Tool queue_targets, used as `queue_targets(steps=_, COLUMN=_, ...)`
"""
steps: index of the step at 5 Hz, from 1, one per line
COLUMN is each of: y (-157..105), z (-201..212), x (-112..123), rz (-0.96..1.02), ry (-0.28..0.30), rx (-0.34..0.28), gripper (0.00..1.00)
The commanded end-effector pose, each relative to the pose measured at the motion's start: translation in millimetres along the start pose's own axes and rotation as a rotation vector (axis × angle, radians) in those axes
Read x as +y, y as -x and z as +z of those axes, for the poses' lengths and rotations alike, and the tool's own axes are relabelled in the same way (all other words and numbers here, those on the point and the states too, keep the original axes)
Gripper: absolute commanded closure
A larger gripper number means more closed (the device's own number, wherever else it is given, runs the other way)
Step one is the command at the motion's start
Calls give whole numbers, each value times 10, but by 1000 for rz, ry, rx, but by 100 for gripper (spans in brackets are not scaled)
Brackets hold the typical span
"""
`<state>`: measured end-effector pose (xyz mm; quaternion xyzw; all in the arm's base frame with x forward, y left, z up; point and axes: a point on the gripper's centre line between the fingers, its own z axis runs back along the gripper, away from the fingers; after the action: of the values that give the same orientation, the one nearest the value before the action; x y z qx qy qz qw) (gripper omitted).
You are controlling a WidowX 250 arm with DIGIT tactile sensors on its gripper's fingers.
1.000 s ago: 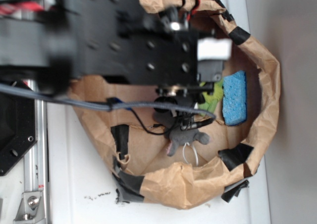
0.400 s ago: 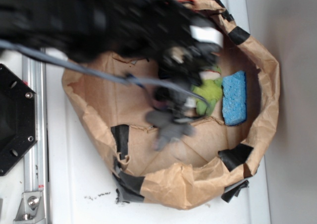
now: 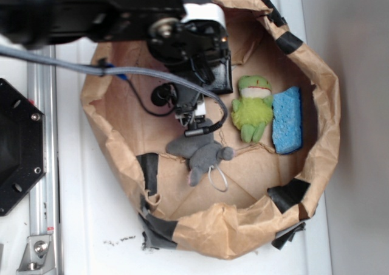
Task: Grab the black box.
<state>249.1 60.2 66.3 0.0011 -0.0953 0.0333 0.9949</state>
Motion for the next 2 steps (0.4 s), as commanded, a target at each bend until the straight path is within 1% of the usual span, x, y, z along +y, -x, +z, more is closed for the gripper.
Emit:
queue_targets(steps=1, y=-94, z=83, x=128, rz=29, ry=-32, rx=-29, gripper=0)
queue_targets(steps=2, y=-172, z=-11, x=68, rz=26, ry=-57, rx=-6, gripper=0)
